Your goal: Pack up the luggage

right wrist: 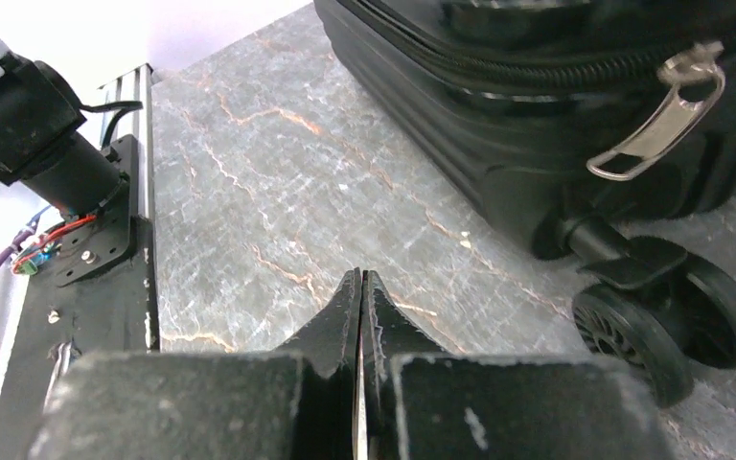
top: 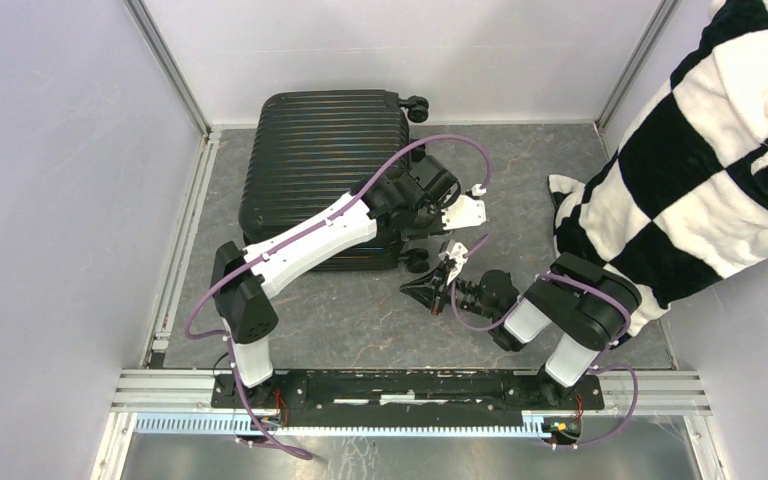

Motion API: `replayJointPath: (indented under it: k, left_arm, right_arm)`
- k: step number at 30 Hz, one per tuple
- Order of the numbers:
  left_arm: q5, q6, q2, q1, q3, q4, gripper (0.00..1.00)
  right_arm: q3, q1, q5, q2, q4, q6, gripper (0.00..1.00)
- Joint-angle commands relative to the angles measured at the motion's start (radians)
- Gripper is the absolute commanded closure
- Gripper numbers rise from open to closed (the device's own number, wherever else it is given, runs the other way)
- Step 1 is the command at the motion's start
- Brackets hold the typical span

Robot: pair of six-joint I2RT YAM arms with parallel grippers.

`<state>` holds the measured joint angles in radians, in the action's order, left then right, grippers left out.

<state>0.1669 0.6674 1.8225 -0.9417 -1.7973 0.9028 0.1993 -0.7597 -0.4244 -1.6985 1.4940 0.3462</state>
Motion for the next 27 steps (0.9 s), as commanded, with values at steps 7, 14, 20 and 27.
replayJointPath:
  k: [7,14,20,27]
  left_arm:
    - [0.027,-0.061,-0.057,0.019,-0.09,-0.15,0.98]
    - [0.024,-0.053,-0.067,0.018,-0.081,-0.143,0.98]
    - [0.016,-0.057,-0.073,0.018,-0.097,-0.134,0.98]
    - [0.016,-0.055,-0.083,0.018,-0.091,-0.123,0.98]
  right_arm:
    - [-0.047,0.208,0.143,0.063,0.24,0.03,0.54]
    - [0.102,0.313,-0.108,-0.097,0.412,0.106,0.39]
    - [0.253,0.344,-0.21,-0.196,0.464,0.195,0.37]
    - [0.377,0.343,-0.318,-0.259,0.465,0.25,0.39]
